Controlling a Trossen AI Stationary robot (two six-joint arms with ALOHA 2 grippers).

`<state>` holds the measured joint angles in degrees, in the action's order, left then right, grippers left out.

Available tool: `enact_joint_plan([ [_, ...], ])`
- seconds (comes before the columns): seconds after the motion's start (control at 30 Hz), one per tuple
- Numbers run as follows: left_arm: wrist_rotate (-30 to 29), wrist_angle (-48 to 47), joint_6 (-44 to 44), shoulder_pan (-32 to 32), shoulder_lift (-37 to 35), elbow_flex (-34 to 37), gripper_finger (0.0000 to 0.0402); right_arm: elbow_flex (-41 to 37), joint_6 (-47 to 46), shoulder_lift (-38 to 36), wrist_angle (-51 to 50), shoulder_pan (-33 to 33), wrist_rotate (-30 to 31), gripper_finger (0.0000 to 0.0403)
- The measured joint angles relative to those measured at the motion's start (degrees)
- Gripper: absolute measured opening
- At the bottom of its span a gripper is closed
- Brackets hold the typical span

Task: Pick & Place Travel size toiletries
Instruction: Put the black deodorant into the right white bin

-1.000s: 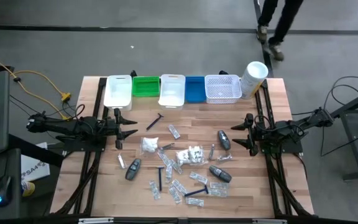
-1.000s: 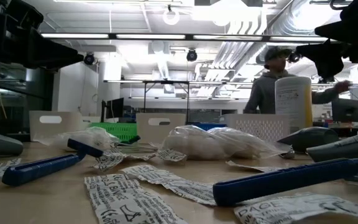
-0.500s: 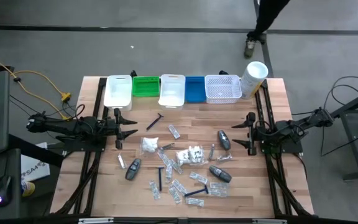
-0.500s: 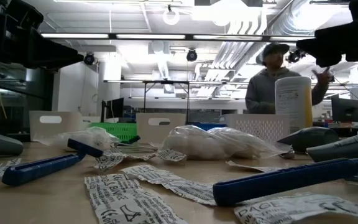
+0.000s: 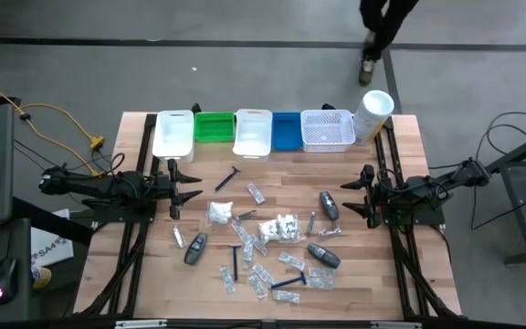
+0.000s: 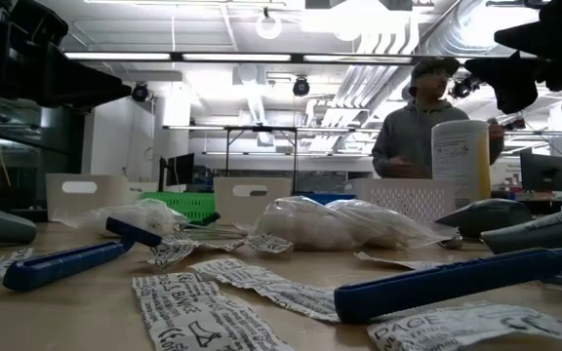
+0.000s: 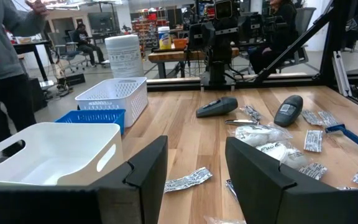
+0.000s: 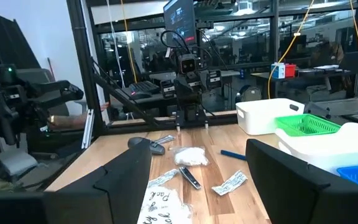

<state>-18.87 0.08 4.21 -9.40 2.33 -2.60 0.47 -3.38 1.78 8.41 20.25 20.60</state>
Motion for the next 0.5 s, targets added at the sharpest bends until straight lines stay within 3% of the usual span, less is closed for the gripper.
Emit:
enact_joint_plan([
  [0.27, -0.01, -0.01, 0.00, -0.01, 0.01, 0.01, 0.0162, 0.02, -3.98, 0.00, 2.76, 0.02, -1.66, 0.0256],
  [0.5, -0.01, -0.01, 0.00, -0.01, 0.00, 0.01, 0.0162, 0.00, -1.43, 0.00, 9.83, 0.00, -1.19, 0.0256],
])
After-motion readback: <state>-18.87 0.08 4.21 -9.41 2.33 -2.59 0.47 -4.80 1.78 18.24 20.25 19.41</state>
